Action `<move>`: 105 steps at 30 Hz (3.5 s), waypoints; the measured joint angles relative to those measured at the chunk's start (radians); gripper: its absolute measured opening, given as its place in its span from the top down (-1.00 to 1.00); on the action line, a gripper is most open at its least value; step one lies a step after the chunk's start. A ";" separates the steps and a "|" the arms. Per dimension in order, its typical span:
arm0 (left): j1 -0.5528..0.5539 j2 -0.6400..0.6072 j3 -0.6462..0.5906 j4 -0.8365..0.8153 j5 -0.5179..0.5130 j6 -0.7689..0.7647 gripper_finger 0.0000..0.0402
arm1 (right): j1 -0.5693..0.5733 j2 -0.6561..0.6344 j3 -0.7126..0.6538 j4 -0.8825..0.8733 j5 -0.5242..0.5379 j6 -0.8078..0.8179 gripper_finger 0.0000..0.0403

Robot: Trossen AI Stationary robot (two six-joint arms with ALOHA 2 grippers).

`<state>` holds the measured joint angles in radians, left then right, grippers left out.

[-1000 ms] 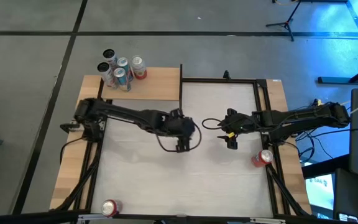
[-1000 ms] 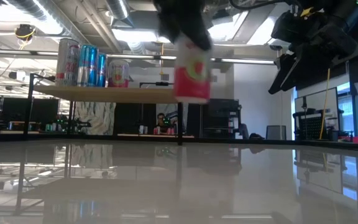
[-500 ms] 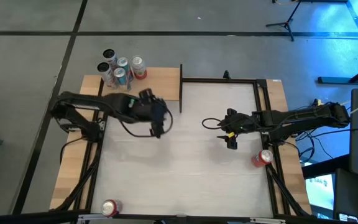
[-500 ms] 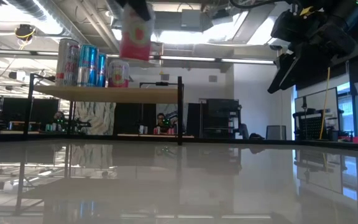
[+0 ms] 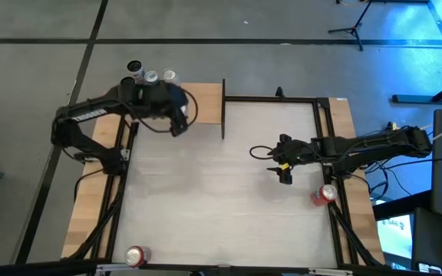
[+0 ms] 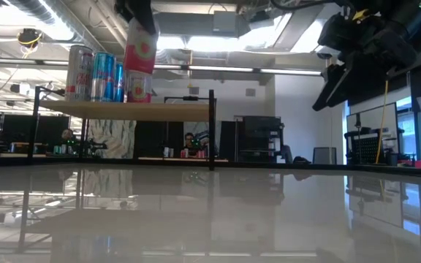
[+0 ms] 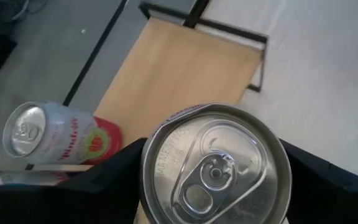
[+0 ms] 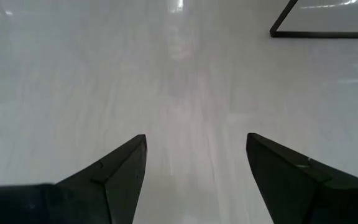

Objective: Place canned beverage on shelf
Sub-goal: Put the pink white soda can on the shelf aligned with the pink white soda

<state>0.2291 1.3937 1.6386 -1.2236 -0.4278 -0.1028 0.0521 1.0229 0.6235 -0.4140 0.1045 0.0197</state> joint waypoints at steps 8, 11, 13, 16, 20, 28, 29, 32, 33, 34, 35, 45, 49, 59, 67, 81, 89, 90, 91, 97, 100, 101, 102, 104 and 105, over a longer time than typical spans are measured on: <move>0.174 0.006 -0.001 0.022 0.104 0.096 -0.40 | 0.000 0.000 0.000 0.011 0.000 -0.003 -0.35; 0.211 0.007 -0.001 0.030 0.146 0.112 -0.40 | 0.000 0.000 0.000 0.011 0.000 -0.005 -0.35; 0.226 0.007 -0.001 0.063 0.191 0.119 -0.40 | 0.000 0.000 0.000 0.010 0.000 -0.006 -0.35; 0.233 0.007 -0.001 0.076 0.209 0.133 -0.40 | 0.000 0.000 0.000 0.010 0.000 -0.006 -0.35; 0.236 -0.002 -0.058 0.118 0.215 0.140 -0.40 | 0.000 0.000 0.000 0.009 -0.001 -0.006 -0.35; 0.298 -0.015 -0.131 0.153 0.268 0.190 -0.40 | 0.000 0.003 0.000 0.022 -0.009 -0.006 -0.35; 0.305 -0.015 -0.132 0.147 0.276 0.192 -0.40 | 0.000 0.003 0.000 0.023 -0.009 -0.006 -0.35; 0.332 -0.015 -0.132 0.128 0.278 0.193 -0.40 | 0.000 0.003 0.000 0.032 -0.009 -0.007 -0.35; 0.342 -0.015 -0.132 0.112 0.282 0.192 -0.40 | 0.000 0.003 0.000 0.033 -0.009 -0.007 -0.35; 0.351 -0.015 -0.140 0.108 0.289 0.194 -0.40 | 0.000 0.003 0.000 0.037 -0.009 -0.010 -0.35; 0.358 -0.015 -0.148 0.113 0.300 0.201 -0.40 | 0.000 0.003 0.000 0.046 -0.009 -0.018 -0.35; 0.380 -0.017 -0.196 0.130 0.290 0.291 -0.40 | 0.000 0.003 0.001 0.080 -0.010 -0.037 -0.35; 0.379 -0.017 -0.197 0.139 0.275 0.351 -0.43 | 0.000 0.003 0.001 0.100 -0.010 -0.051 -0.35; 0.379 -0.015 -0.199 0.142 0.202 0.401 -0.54 | 0.000 0.003 0.001 0.100 -0.011 -0.051 -0.35; 0.379 -0.014 -0.200 0.159 0.220 0.390 -0.55 | 0.000 0.003 0.001 0.099 -0.011 -0.051 -0.35; 0.379 -0.014 -0.200 0.167 0.250 0.350 -0.56 | 0.000 0.003 0.001 0.100 -0.011 -0.051 -0.35; 0.392 -0.014 -0.200 0.172 0.258 0.321 -0.56 | 0.000 0.003 0.001 0.100 -0.012 -0.051 -0.35; 0.397 -0.014 -0.200 0.172 0.258 0.320 -0.56 | 0.000 0.003 -0.003 0.110 -0.012 -0.051 -0.35; 0.401 -0.014 -0.200 0.171 0.256 0.320 -0.57 | 0.000 0.003 -0.009 0.119 -0.012 -0.051 -0.35; 0.408 -0.014 -0.200 0.162 0.209 0.325 -0.72 | 0.000 0.003 -0.019 0.127 -0.012 -0.051 -0.35; 0.408 -0.014 -0.200 0.162 0.200 0.343 -0.81 | 0.000 0.003 -0.019 0.127 -0.012 -0.051 -0.35; 0.407 -0.014 -0.200 0.162 0.199 0.347 -0.83 | 0.000 0.003 -0.019 0.127 -0.012 -0.051 -0.35; 0.405 -0.014 -0.200 0.162 0.200 0.349 -0.84 | 0.000 0.003 -0.019 0.127 -0.012 -0.051 -0.35; 0.404 -0.014 -0.200 0.164 0.200 0.365 -0.86 | 0.000 0.003 -0.020 0.129 -0.012 -0.051 -0.35; 0.404 -0.014 -0.199 0.166 0.200 0.371 -0.86 | 0.000 0.003 -0.020 0.131 -0.012 -0.051 -0.35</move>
<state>0.6334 1.3800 1.4394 -1.0579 -0.2273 0.2681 0.0521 1.0260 0.6037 -0.2833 0.0925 -0.0315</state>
